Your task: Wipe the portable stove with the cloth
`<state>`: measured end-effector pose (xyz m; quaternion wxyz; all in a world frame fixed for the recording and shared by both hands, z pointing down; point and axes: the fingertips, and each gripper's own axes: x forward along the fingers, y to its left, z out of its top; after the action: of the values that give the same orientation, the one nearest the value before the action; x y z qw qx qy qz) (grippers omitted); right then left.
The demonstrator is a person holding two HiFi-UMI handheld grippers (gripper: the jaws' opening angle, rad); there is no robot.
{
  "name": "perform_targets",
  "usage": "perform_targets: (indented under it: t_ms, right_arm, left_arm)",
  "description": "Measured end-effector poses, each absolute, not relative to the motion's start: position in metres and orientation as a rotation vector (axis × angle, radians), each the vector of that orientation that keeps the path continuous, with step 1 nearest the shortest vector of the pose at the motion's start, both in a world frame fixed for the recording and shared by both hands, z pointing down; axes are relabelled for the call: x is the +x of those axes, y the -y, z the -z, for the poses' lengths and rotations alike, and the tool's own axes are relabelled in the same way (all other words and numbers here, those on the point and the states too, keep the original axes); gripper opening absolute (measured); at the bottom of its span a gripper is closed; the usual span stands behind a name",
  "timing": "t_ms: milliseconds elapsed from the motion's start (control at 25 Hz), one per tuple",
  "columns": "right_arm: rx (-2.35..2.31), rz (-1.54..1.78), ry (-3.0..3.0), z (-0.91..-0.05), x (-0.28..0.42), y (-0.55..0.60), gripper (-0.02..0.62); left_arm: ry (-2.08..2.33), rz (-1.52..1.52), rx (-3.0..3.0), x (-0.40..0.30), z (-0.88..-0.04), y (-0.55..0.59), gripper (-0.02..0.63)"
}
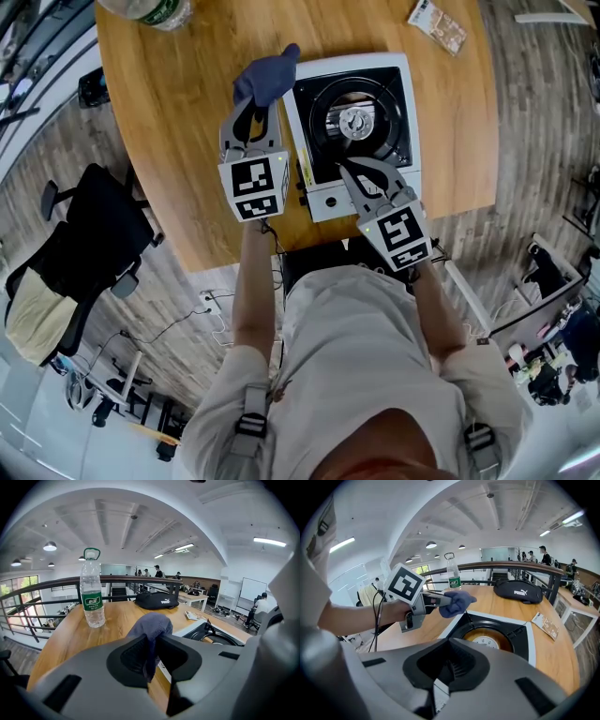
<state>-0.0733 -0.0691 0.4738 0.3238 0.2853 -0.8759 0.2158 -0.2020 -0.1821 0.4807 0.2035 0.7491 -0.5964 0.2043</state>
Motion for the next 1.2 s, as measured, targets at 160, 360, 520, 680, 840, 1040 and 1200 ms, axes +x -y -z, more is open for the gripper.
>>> perform_targets:
  t_ms: [160, 360, 520, 680, 840, 1040, 1200]
  right_arm:
    - [0.750, -0.578, 2.292, -0.475, -0.074, 0.074, 0.020]
    - [0.752, -0.592, 2.284, -0.477, -0.074, 0.079, 0.020]
    - [0.750, -0.596, 2.279, -0.481, -0.073, 0.083, 0.020]
    - [0.746, -0.602, 2.278, -0.483, -0.074, 0.083, 0.020]
    - [0.746, -0.601, 2.280, -0.482, -0.074, 0.082, 0.020]
    - [0.755, -0.599, 2.280, -0.481, -0.071, 0.080, 0.020]
    - [0.762, -0.598, 2.278, -0.481, -0.069, 0.077, 0.020]
  left_arm:
    - [1.694, -0.600, 2.102, -0.203, -0.487, 0.199, 0.078]
    - [1.637, -0.635, 2.095, -0.196, -0.507, 0.204, 0.078]
    - [1.602, -0.658, 2.096, -0.193, -0.518, 0.206, 0.078]
    - [1.567, -0.678, 2.105, -0.193, -0.522, 0.204, 0.078]
    - [1.540, -0.707, 2.116, -0.190, -0.523, 0.198, 0.078]
    - [1.518, -0.727, 2.127, -0.184, -0.523, 0.192, 0.078]
    - [1.505, -0.727, 2.131, -0.180, -0.525, 0.185, 0.078]
